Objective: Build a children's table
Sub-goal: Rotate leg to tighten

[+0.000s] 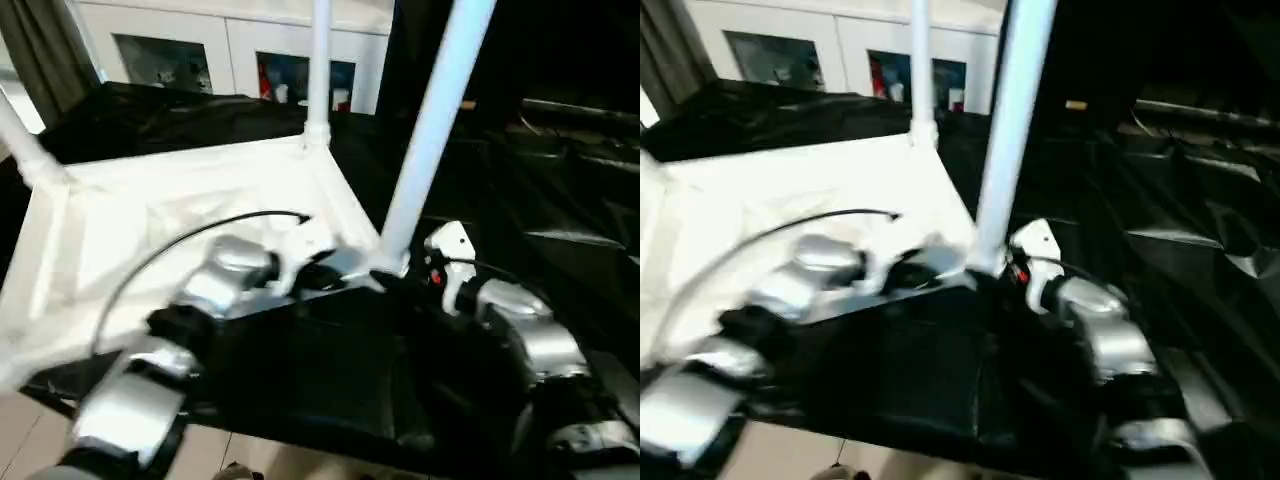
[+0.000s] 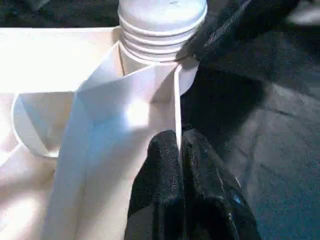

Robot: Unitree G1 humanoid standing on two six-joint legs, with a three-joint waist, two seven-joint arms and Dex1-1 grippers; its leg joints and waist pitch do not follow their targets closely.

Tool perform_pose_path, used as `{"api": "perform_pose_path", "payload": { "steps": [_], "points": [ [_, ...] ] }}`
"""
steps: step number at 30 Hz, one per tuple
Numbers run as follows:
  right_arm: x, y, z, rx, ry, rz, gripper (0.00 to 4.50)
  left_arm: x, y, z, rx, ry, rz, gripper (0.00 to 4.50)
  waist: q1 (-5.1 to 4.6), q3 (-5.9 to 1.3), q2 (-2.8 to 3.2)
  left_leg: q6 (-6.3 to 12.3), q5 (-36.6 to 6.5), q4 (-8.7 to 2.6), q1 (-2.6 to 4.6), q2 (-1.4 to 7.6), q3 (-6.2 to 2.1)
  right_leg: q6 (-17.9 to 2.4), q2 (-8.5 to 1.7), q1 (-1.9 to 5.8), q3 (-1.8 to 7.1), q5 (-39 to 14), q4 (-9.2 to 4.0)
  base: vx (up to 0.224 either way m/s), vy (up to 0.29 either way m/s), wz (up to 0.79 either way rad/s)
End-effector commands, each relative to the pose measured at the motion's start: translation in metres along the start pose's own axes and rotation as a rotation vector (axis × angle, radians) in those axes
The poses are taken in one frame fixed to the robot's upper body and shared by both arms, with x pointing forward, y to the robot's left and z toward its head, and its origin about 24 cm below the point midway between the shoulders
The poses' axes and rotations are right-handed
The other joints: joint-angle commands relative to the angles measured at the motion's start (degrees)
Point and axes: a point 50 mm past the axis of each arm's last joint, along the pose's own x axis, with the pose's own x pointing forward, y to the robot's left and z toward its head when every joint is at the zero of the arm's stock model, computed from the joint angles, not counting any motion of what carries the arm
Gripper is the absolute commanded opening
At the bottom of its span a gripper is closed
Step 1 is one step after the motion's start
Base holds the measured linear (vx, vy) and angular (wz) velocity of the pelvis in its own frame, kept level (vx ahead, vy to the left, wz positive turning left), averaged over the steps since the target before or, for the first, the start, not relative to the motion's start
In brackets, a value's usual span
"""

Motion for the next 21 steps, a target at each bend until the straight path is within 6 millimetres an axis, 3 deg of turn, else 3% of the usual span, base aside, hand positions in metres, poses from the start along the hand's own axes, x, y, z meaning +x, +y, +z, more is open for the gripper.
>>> {"api": "perform_pose_path", "payload": {
  "steps": [1, 7, 12, 13, 18, 21],
  "points": [
    [0.004, 0.015, 0.01, -0.038, -0.025, 0.156, 3.72, 0.001, -0.012, -0.004, 0.014, -0.003, -0.129, 0.0, 0.26, -3.17, -0.4, 5.75, -8.3, -3.52, 0.6, 2.58, -1.09, -15.0, -4.13, 3.1, 2.74, -2.7, -3.82, 0.0, 0.0, 0.0],
    [-0.007, 0.019, 0.009, -0.07, 0.023, 0.278, 3.72, -0.024, -0.017, -0.014, 0.016, 0.032, -0.256, 0.0, 0.76, -2.92, 0.05, 4.12, -10.7, -3.71, 1.04, 2.91, -0.79, -15.4, -3.96, 2.48, 2.76, -5.0, -3.84, 0.0, 0.0, 0.0],
    [-0.008, 0.02, 0.008, -0.078, 0.038, 0.301, 3.72, -0.027, -0.017, -0.016, 0.017, 0.036, -0.256, 0.0, 0.79, -2.92, -0.11, 2.45, -11.5, -3.88, 0.9, 2.76, -0.99, -14.3, -4.18, 2.67, 2.86, -7.0, -4.0, 0.0, 0.0, 0.0],
    [-0.008, 0.02, 0.008, -0.075, 0.042, 0.311, 3.58, -0.027, -0.018, -0.016, 0.017, 0.034, -0.258, 0.0, 0.72, -3.01, -0.32, 2.6, -10.8, -3.81, 0.89, 2.71, -0.95, -14.3, -4.15, 2.73, 2.86, -6.1, -3.92, 0.0, 0.0, 0.0],
    [-0.008, 0.024, 0.004, -0.097, 0.071, 0.339, 3.17, -0.027, -0.018, -0.015, 0.021, 0.022, -0.246, 0.0, 0.73, -3.16, -0.2, 3.96, -8.1, -3.54, 0.77, 2.65, -0.86, -15.2, -4.01, 2.79, 2.77, -2.1, -3.48, 0.0, 0.0, 0.0],
    [-0.008, 0.024, 0.004, -0.099, 0.073, 0.34, 2.96, -0.026, -0.017, -0.014, 0.026, 0.018, -0.235, 0.0, 0.7, -3.18, -0.46, 4.17, -8.4, -3.49, 0.75, 2.65, -0.83, -15.2, -4.04, 2.85, 2.76, -2.5, -3.53, 0.0, 0.0, 0.0]
  ]
}}
